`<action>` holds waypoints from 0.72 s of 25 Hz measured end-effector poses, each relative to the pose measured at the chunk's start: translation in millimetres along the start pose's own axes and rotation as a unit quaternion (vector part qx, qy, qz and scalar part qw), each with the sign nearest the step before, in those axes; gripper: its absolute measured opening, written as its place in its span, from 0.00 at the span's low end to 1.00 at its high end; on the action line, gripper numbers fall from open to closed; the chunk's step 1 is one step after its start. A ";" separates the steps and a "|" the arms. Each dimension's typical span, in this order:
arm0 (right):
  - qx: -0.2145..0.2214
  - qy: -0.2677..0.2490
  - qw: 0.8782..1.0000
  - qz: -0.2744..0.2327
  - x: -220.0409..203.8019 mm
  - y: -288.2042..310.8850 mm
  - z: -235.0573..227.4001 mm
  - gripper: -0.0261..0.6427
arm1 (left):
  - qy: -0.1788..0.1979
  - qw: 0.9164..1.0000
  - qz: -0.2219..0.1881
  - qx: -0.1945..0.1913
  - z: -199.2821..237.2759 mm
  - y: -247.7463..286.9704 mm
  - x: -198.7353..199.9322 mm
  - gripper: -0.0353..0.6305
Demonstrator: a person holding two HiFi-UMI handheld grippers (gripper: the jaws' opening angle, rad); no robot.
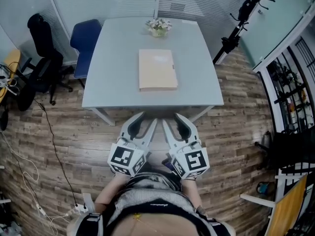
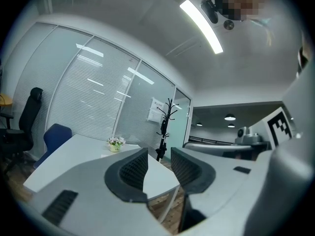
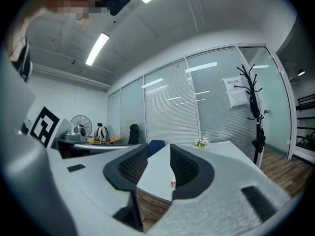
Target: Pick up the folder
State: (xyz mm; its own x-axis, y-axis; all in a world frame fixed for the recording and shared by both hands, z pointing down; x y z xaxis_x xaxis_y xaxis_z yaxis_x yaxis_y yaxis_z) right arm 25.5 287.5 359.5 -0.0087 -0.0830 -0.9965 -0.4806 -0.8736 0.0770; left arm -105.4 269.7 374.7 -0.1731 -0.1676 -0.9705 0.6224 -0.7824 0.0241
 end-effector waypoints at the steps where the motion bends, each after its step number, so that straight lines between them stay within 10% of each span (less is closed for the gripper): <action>1: -0.001 0.001 1.000 0.001 -0.8 6.4 0.9 0.25 | -0.001 1.000 0.002 -0.002 5.8 2.0 0.1 0.26; 18: -0.010 0.016 1.000 0.020 -6.9 68.4 -16.2 0.27 | 0.003 1.000 0.014 -0.005 57.7 40.6 7.5 0.26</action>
State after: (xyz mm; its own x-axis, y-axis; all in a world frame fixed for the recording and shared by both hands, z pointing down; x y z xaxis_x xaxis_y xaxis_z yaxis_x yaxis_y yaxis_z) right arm 6.9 220.6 372.1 0.0009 -0.1322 -0.9912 -0.4631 -0.8786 0.1167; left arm -125.5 202.1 382.2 -0.1511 -0.1862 -0.9708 0.6353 -0.7707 0.0490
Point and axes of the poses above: the fingertips, and each gripper's own axes: y forward along the fingers, z to its left, x out of its top, the point moved 7 cm from there along -y, backward along the fingers, and after that the axes turned 1 degree about -y, right-handed, at the moved point
